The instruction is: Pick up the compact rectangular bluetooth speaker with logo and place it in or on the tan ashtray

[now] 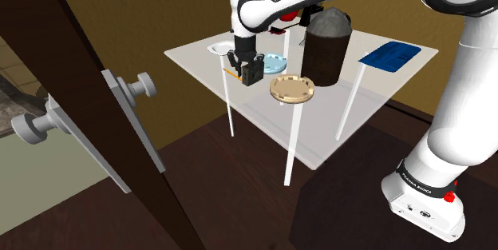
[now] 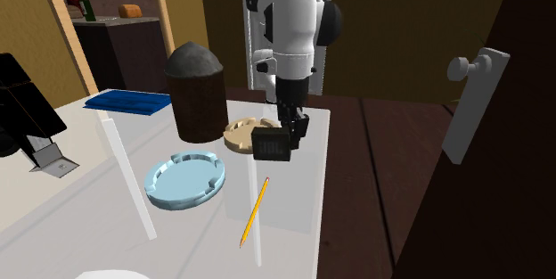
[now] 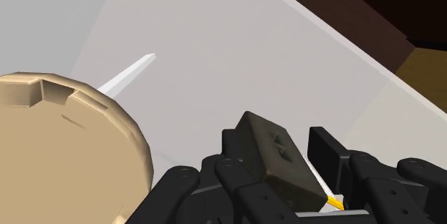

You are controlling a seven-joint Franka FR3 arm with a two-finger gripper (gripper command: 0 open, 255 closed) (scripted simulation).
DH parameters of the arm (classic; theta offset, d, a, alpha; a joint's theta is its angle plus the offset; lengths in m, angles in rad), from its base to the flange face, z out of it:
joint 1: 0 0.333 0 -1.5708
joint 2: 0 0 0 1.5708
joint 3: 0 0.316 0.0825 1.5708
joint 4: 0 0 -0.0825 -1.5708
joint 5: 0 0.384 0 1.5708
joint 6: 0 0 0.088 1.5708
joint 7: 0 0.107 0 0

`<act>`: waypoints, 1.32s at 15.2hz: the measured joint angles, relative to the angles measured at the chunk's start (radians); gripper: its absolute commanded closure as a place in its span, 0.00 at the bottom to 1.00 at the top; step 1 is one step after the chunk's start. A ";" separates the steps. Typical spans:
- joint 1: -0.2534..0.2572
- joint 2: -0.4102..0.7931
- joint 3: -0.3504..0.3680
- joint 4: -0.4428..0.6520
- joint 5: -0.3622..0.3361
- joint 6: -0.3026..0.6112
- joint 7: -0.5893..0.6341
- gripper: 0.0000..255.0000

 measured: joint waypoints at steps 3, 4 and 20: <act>0.000 -0.012 0.002 0.026 0.006 -0.037 -0.003 1.00; 0.001 -0.012 0.003 0.041 0.006 -0.052 -0.004 1.00; -0.078 -0.303 -0.030 -0.179 0.121 -0.102 -0.142 1.00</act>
